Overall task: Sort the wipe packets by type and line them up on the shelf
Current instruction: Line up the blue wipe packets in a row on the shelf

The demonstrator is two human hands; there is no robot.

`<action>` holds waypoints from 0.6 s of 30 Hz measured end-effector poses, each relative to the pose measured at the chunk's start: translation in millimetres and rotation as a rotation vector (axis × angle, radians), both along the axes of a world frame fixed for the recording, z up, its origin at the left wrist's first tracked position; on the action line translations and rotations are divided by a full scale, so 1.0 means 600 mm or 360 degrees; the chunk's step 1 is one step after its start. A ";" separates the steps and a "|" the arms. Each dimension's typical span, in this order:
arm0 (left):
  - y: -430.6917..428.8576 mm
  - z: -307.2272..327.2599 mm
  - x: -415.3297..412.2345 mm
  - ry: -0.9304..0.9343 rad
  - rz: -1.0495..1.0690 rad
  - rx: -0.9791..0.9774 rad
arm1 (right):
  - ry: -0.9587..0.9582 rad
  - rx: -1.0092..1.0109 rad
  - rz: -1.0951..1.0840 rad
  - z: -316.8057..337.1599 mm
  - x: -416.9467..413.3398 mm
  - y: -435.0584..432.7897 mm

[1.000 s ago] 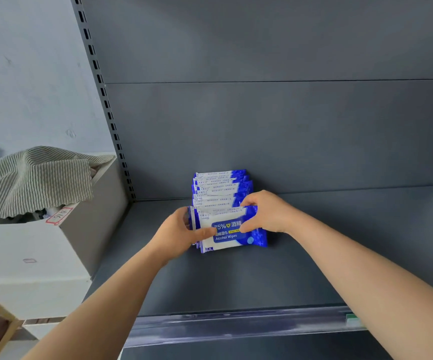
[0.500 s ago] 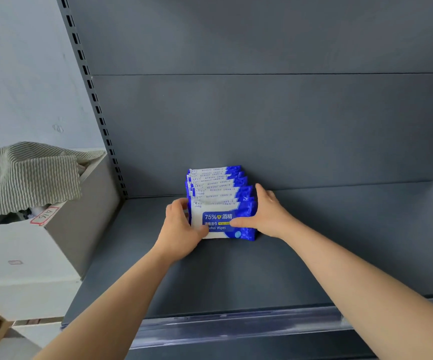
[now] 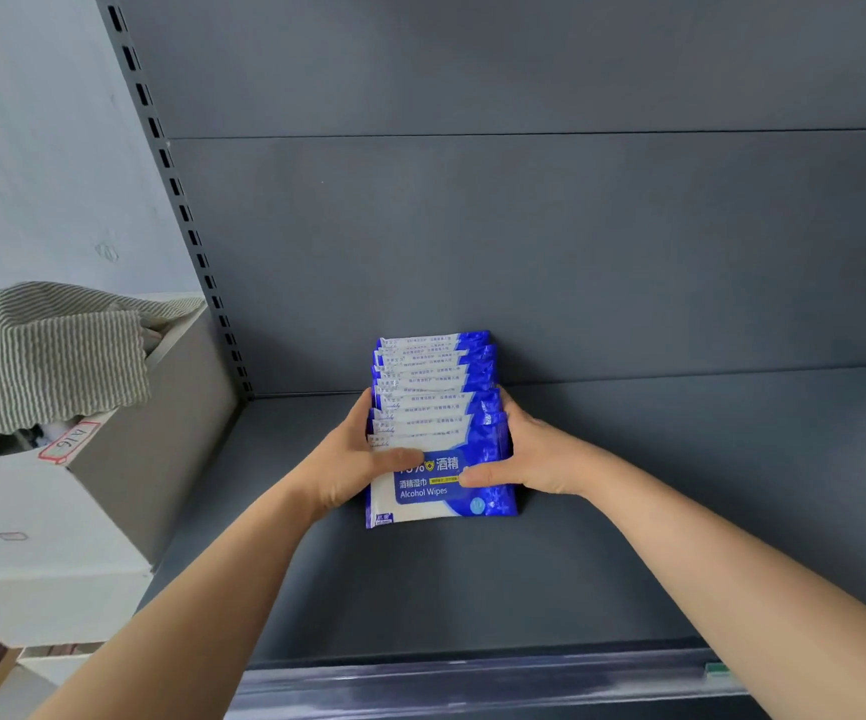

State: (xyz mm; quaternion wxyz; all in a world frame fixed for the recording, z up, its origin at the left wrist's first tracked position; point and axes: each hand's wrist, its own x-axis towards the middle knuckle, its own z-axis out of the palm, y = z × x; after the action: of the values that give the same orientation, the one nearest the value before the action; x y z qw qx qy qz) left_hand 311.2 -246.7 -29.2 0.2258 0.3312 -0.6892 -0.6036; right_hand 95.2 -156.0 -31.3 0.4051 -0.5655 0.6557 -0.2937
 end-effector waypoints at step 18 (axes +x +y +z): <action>0.035 -0.014 0.028 -0.0386 0.0027 -0.0581 | 0.0348 -0.0235 -0.0158 0.007 0.010 0.027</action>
State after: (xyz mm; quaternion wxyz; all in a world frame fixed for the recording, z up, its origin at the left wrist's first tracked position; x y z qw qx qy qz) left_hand 328.0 -225.6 -37.6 0.2026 0.3607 -0.8064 -0.4226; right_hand 101.1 -140.0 -27.1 0.2735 -0.5892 0.6998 -0.2974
